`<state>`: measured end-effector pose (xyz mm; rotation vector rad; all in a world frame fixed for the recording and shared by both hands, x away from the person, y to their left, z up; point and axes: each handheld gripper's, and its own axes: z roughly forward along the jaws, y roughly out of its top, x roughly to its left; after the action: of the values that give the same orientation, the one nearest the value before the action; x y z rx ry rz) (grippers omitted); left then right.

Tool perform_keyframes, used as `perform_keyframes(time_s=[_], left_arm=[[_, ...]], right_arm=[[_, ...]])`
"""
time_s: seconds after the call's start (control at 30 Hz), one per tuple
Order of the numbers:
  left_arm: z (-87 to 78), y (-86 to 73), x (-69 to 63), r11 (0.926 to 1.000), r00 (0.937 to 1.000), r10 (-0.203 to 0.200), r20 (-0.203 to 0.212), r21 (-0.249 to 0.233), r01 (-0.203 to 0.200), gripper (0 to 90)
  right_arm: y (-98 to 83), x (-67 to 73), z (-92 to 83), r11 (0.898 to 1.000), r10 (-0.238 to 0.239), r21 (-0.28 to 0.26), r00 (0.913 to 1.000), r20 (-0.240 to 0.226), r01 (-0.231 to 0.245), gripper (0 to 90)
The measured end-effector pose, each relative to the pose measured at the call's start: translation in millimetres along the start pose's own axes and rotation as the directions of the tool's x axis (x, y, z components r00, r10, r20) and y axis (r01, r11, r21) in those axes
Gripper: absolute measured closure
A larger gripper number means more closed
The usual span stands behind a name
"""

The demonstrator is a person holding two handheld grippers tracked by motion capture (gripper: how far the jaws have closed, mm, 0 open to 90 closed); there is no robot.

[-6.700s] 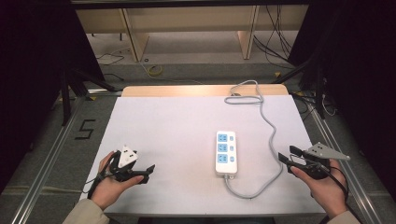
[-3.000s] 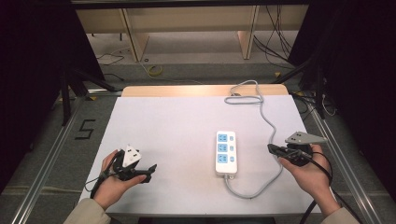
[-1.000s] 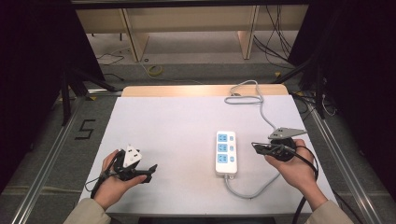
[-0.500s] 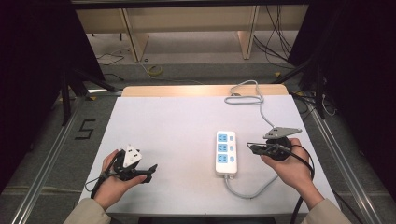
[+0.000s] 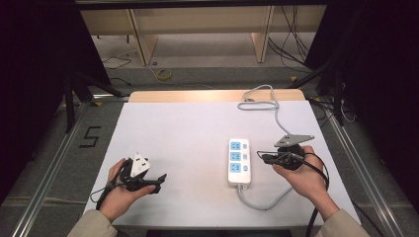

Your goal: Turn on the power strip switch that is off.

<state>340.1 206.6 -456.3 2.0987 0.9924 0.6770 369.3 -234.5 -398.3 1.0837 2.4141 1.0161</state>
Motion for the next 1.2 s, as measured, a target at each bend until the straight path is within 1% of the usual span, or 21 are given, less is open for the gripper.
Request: perform_keyframes(time_s=[0.77, 1.2], left_arm=[[0.0, 0.1, 0.1, 1.0000, 1.0000, 0.002, 0.000, 0.002, -0.002, 16.7], [0.2, 0.0, 0.1, 1.0000, 1.0000, 0.004, 0.001, 0.007, -0.004, 16.8]], right_arm=[[6.5, 8.4, 8.2, 0.999, -0.026, 0.032, 0.9994, -0.024, 0.027, 90.0], [11.5, 13.6, 14.7, 0.997, -0.046, 0.060, 0.9982, -0.038, 0.048, 90.0]])
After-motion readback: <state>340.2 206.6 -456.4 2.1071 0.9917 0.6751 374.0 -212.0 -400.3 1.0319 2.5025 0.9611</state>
